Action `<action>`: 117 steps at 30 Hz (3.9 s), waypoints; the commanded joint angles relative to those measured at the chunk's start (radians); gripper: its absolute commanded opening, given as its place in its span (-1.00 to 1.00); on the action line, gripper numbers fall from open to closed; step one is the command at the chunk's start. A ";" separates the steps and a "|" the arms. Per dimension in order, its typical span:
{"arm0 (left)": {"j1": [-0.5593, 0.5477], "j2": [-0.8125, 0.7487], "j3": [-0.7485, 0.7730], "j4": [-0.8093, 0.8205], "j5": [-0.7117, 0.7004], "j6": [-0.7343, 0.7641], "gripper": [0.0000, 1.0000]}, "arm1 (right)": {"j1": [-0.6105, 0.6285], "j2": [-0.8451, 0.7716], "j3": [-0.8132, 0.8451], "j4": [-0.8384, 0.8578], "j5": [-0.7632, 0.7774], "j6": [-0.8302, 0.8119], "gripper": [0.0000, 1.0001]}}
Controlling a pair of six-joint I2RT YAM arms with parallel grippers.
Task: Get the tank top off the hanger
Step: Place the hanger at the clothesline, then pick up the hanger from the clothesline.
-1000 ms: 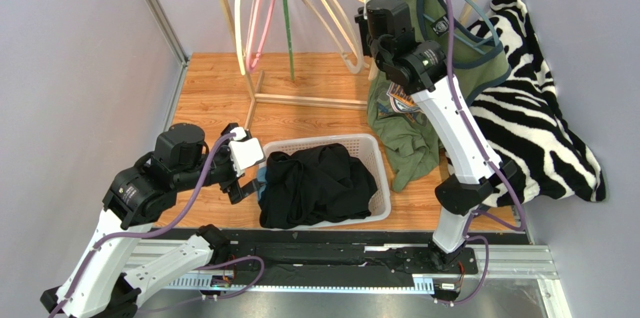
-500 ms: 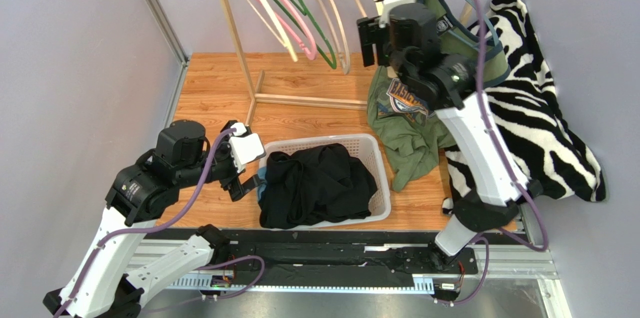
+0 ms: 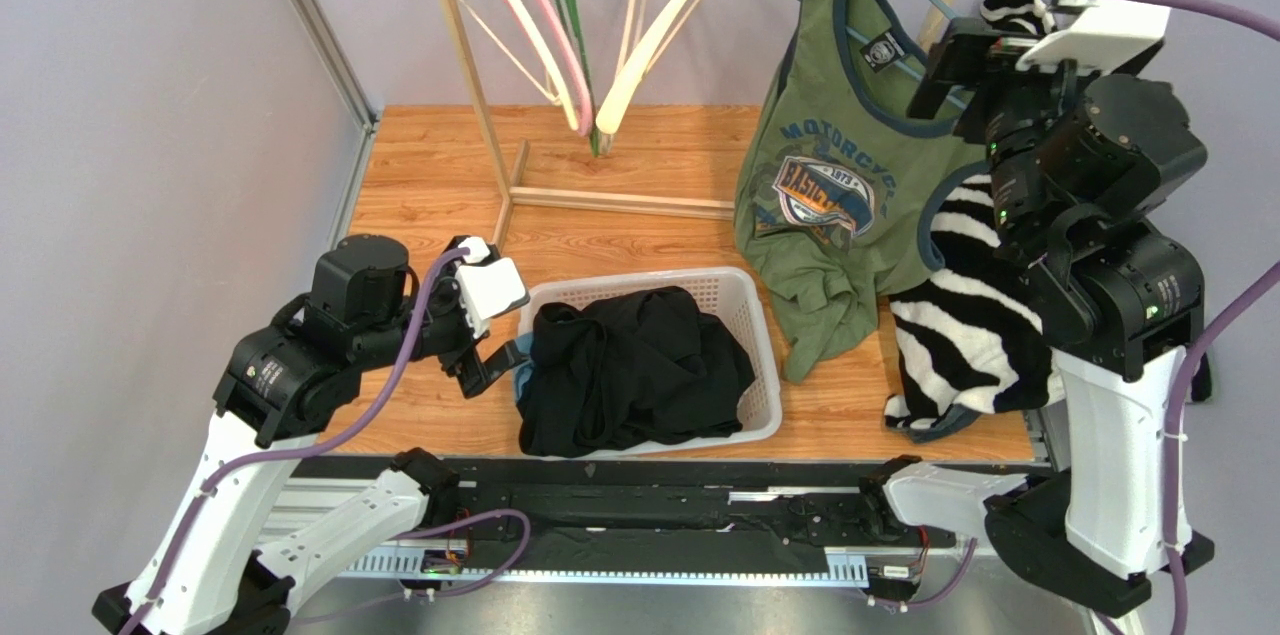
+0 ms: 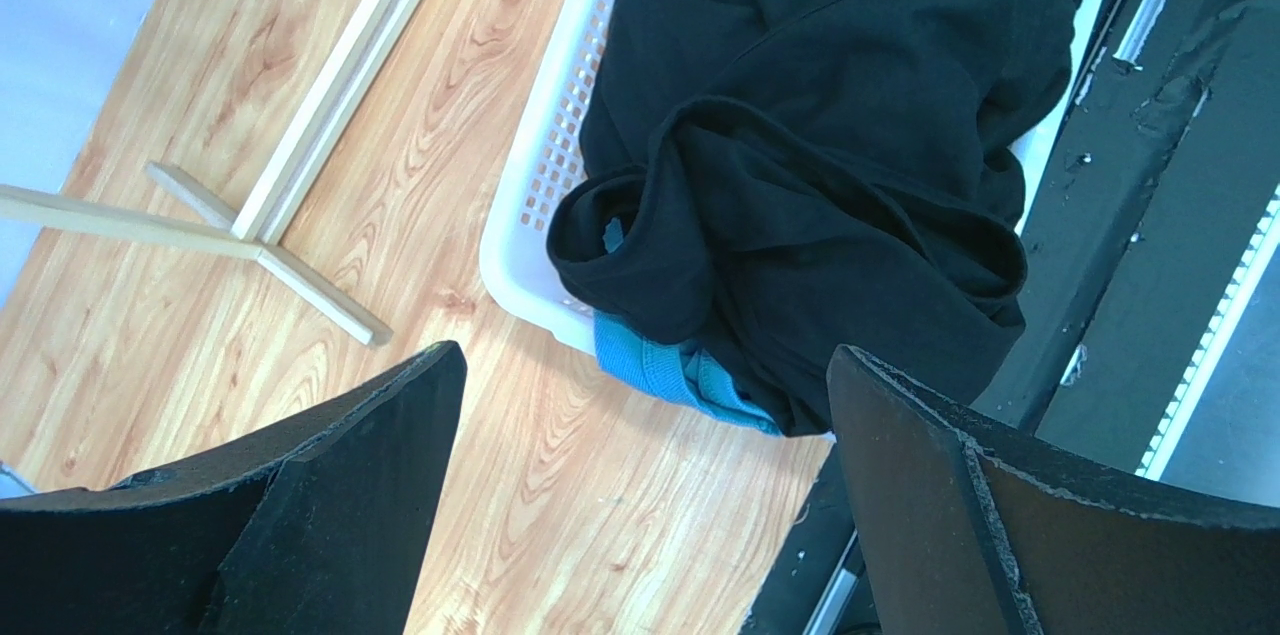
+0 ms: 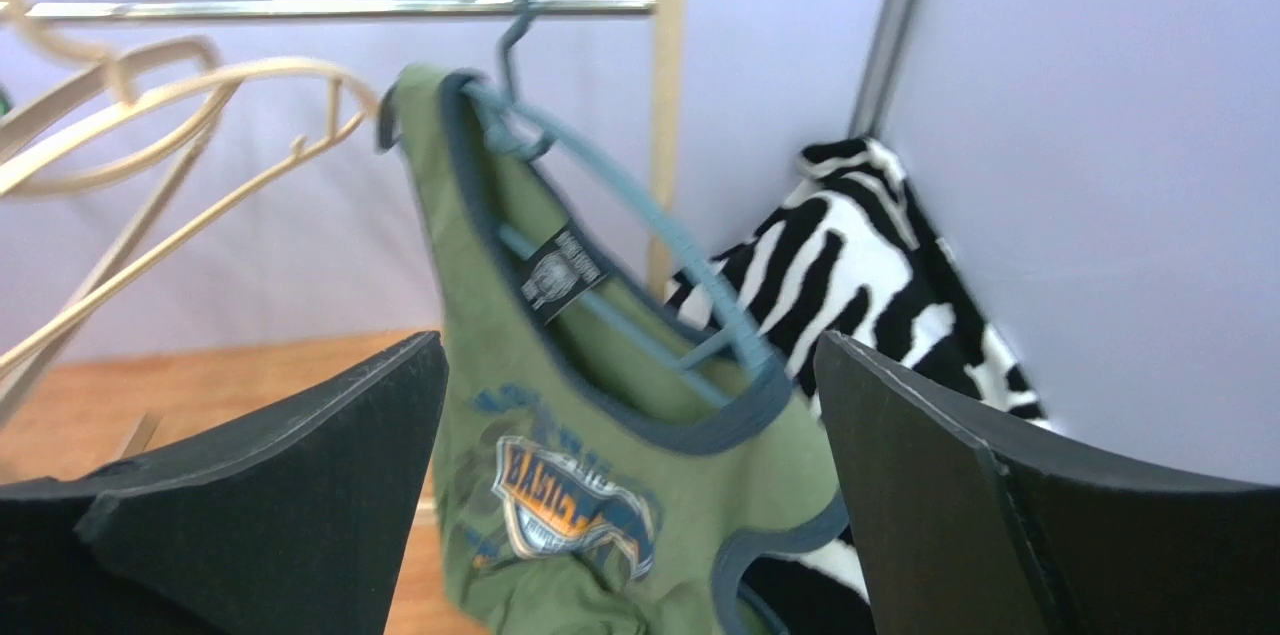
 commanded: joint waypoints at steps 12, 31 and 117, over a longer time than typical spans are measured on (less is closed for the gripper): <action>0.038 -0.021 0.009 -0.001 0.032 -0.019 0.98 | -0.661 -0.018 -0.298 0.195 -0.791 0.438 1.00; 0.078 -0.044 -0.009 0.008 0.078 -0.042 0.98 | -0.603 -0.052 -0.387 0.214 -0.909 0.432 -0.25; 0.142 -0.097 -0.015 -0.023 0.165 -0.043 0.98 | -0.244 -0.361 0.057 0.180 -1.032 0.304 -1.00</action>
